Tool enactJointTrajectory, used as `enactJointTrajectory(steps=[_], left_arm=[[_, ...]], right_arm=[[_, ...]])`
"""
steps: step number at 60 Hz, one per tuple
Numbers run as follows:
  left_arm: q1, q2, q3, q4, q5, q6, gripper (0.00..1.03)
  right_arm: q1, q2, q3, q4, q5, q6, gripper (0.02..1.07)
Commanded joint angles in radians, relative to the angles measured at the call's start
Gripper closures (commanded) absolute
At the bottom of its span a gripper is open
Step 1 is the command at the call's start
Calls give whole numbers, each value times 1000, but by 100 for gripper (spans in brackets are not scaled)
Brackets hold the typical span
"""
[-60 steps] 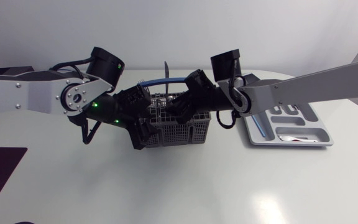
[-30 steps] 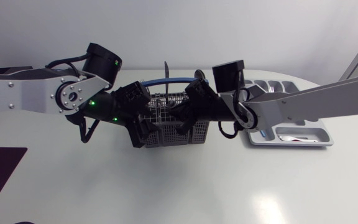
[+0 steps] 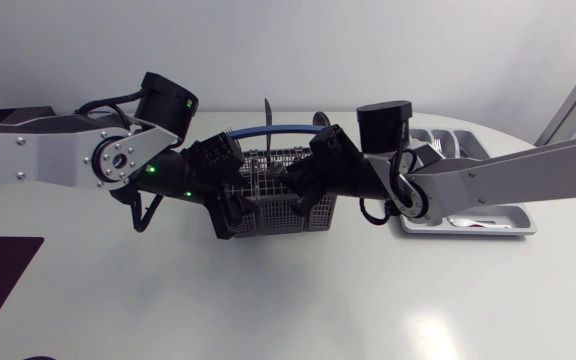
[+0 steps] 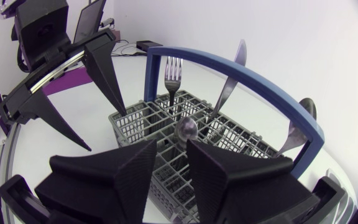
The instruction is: Unload the cutlery basket into the drawer organizer.
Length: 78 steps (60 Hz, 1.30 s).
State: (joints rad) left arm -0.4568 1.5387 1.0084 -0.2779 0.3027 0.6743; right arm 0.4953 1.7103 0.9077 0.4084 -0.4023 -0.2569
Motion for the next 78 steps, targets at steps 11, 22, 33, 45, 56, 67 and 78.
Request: enactJointTrajectory(steps=[11,22,33,45,56,67,78], left_arm=[[-5,6,-36,11,10,-9,20],[0,-2,-50,11,10,-7,20],[4,-6,-59,13,10,-4,20],[3,-6,-57,17,10,-7,20],[-2,-9,-56,16,10,-9,20],[-8,-12,-56,16,10,-10,18],[-8,-14,-54,16,9,-9,18]], right_arm=[[8,97,22,63,10,45,57],[17,120,36,104,17,64,57],[29,135,63,112,20,79,57],[35,161,82,113,17,84,67],[37,164,94,115,16,82,92],[40,160,94,119,8,82,100],[40,120,53,136,8,79,100]])
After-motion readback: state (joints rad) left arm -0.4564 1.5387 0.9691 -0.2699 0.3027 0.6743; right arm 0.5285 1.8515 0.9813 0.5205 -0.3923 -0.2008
